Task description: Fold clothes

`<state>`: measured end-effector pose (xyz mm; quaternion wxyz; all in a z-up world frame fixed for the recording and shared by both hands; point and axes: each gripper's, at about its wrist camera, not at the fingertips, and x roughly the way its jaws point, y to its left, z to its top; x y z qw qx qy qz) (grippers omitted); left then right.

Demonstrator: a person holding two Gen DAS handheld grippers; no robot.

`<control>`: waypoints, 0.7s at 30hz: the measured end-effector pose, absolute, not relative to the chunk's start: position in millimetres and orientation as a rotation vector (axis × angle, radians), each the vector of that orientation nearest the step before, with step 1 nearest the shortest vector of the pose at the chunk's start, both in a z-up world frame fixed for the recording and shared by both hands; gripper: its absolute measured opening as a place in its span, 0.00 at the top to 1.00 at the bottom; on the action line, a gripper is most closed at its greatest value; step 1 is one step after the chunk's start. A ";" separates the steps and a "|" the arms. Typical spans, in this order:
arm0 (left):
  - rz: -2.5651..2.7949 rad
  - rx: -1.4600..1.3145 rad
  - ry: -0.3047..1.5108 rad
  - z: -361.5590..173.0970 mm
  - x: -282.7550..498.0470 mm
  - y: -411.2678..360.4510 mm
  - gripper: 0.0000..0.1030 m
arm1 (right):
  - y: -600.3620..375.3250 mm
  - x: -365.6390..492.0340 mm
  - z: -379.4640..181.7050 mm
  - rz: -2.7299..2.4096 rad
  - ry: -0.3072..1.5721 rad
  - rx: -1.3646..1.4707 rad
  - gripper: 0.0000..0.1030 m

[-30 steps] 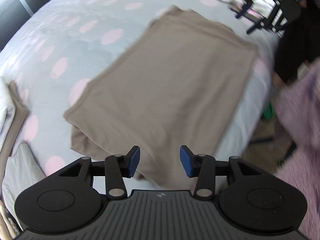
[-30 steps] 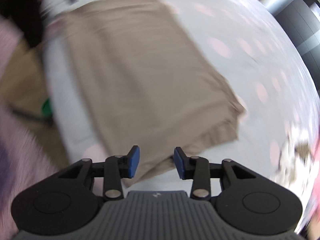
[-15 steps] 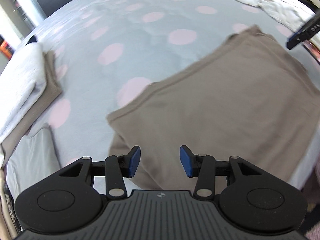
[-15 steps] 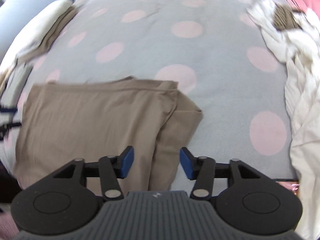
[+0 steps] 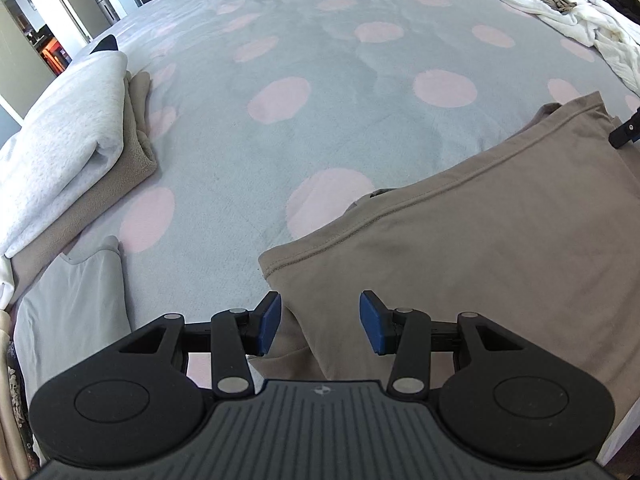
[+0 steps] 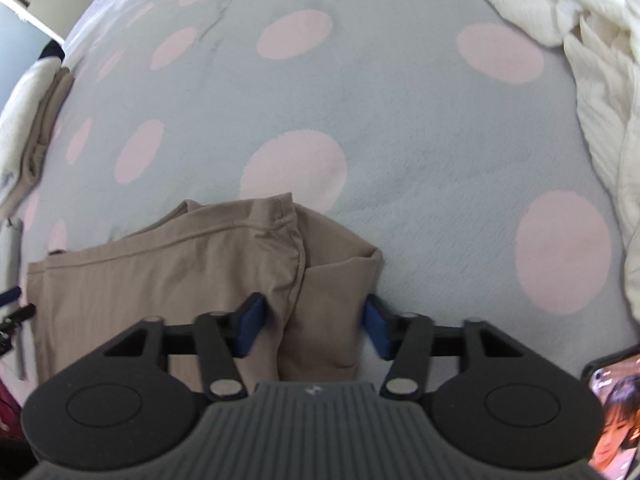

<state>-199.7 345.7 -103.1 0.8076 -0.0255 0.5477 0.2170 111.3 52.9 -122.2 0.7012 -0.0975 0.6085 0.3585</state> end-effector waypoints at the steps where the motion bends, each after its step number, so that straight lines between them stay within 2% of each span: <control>1: 0.467 -0.053 1.176 -104.2 -200.2 346.2 0.59 | 53.7 110.3 -120.7 0.802 1.349 -0.221 0.74; 3: 0.471 -0.051 1.184 -106.2 -201.6 347.0 0.59 | 52.9 111.5 -117.6 0.821 1.361 -0.186 0.91; 4: 0.472 -0.050 1.185 -106.3 -202.5 347.2 0.59 | 52.7 111.7 -115.4 0.821 1.359 -0.182 0.92; 18: 0.445 -0.045 1.091 -83.0 -214.0 338.6 0.59 | 89.9 59.5 -46.5 0.990 1.353 -0.078 0.94; 20: 0.430 -0.058 1.074 -79.6 -218.2 338.8 0.67 | 104.2 47.4 -40.3 1.010 1.372 -0.057 0.94; 21: 0.422 -0.069 1.067 -78.6 -220.5 339.6 0.75 | 112.8 40.3 -37.6 1.028 1.378 -0.054 0.94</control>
